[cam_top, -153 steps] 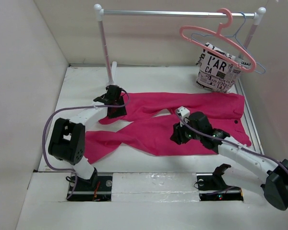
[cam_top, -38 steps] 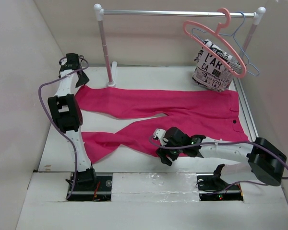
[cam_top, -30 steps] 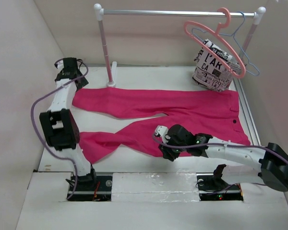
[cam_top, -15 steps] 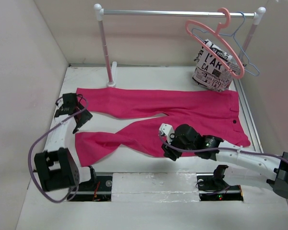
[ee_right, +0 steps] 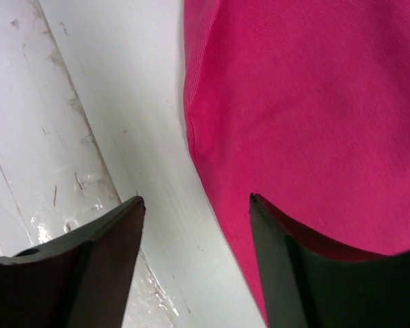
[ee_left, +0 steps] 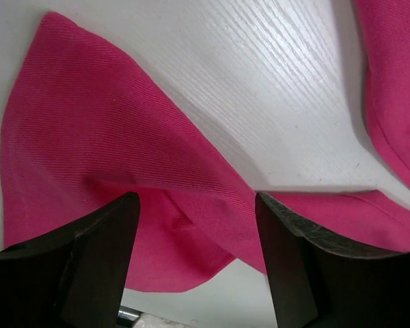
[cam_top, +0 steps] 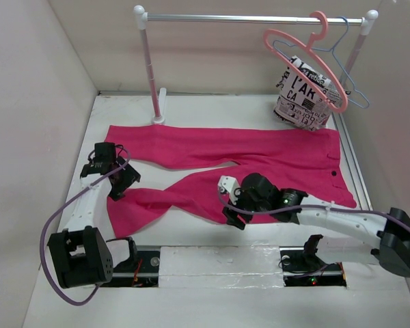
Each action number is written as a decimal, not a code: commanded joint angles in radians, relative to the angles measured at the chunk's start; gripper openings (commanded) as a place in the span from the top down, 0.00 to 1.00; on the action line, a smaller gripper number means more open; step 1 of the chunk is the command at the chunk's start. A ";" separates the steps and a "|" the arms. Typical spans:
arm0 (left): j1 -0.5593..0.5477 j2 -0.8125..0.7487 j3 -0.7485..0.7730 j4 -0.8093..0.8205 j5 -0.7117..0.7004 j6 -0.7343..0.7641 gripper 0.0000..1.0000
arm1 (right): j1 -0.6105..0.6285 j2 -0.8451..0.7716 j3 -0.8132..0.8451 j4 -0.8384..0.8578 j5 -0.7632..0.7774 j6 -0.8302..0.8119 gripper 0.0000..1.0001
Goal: Place the trousers on the hanger
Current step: Flatten out the trousers at the center of the board.
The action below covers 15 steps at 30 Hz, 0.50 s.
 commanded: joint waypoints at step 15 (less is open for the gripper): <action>-0.121 0.127 -0.026 0.058 0.057 0.023 0.68 | -0.015 0.709 0.470 0.341 -0.285 0.011 0.28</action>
